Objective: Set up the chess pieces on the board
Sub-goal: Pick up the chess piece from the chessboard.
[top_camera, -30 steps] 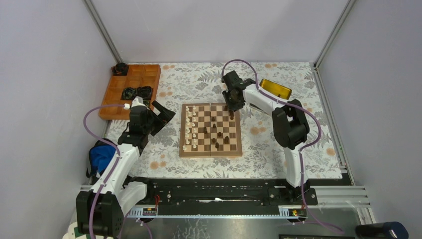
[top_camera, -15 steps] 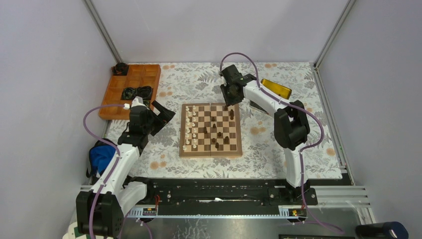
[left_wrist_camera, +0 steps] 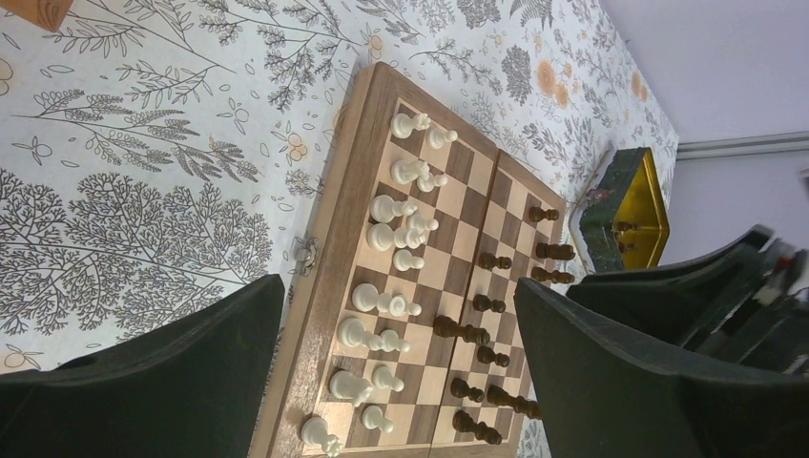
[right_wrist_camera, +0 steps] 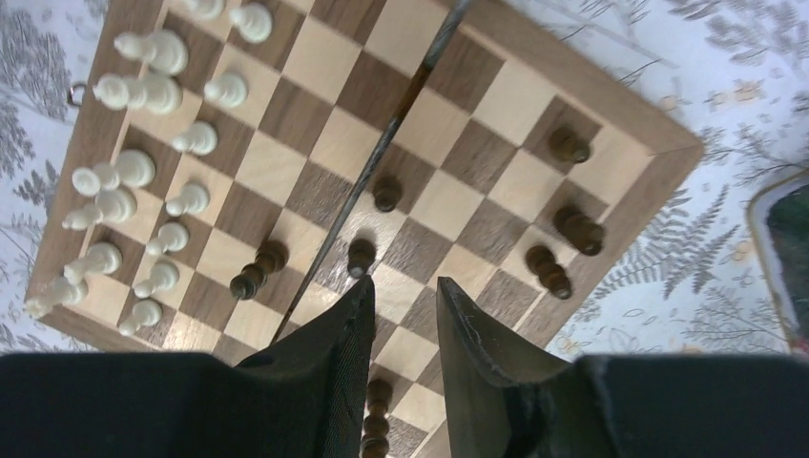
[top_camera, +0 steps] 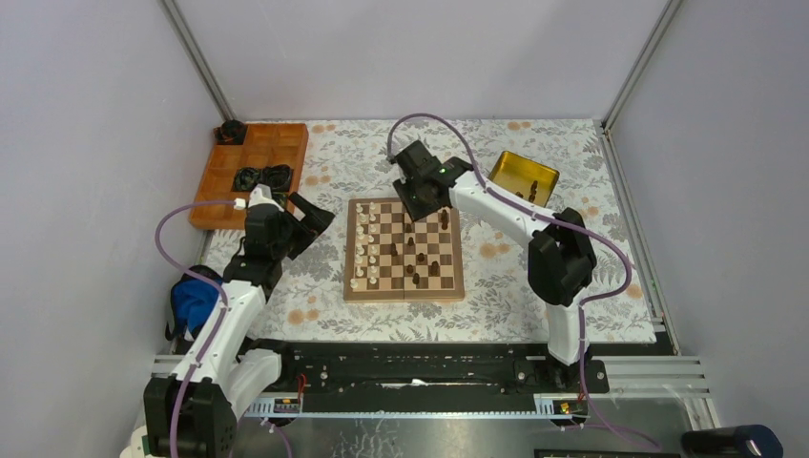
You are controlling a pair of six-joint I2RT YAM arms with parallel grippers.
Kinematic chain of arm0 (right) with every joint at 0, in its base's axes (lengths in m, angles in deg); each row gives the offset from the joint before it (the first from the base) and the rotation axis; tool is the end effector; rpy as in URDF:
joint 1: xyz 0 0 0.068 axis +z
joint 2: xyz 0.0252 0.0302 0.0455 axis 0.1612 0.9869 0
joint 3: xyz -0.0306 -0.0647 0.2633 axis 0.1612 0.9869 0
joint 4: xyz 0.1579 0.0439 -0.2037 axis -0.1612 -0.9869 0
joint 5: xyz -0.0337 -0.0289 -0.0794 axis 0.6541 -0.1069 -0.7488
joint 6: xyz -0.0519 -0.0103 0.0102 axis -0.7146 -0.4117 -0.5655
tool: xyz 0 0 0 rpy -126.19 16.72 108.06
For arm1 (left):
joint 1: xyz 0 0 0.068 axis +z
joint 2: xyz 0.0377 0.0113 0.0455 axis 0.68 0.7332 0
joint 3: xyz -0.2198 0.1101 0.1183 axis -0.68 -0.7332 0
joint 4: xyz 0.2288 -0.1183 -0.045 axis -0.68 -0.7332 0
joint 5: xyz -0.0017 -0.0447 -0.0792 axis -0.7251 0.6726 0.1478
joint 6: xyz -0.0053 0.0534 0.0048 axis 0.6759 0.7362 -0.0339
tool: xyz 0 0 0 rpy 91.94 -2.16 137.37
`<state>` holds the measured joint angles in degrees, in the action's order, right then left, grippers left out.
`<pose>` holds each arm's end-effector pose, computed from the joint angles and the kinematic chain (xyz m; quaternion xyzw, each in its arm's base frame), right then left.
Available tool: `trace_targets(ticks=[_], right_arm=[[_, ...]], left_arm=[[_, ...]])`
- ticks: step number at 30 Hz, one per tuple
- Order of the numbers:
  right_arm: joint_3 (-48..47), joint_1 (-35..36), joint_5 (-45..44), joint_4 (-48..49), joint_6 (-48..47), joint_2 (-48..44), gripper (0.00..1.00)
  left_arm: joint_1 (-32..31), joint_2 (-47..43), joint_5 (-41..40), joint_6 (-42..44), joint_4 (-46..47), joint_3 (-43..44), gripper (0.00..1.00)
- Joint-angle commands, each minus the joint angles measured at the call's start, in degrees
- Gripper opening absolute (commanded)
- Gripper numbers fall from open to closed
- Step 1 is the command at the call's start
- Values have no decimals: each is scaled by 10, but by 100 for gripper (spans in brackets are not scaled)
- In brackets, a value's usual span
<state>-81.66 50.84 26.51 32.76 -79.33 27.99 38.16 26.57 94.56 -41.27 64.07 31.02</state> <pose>0.3355 0.2933 0.2681 -0.2728 0.9047 0.0946 0.3134 0.2065 -0.0208 0.2447 -0.2899 0.8150 -0.2642 0.4265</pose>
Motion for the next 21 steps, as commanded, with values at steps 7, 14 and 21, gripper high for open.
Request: trace_targets(ticks=[7,14,21], right_arm=[[41,39,12,12,12,-17,38],[49,43,22,18,13,-1,39],[53,44,29,26,13,15,40]], left_arm=[[6,-25,-6,14,-12,-7,99],[6,-33,-6,12,-15,-10,99],[6,-37,-7,10,-15,-15,99]])
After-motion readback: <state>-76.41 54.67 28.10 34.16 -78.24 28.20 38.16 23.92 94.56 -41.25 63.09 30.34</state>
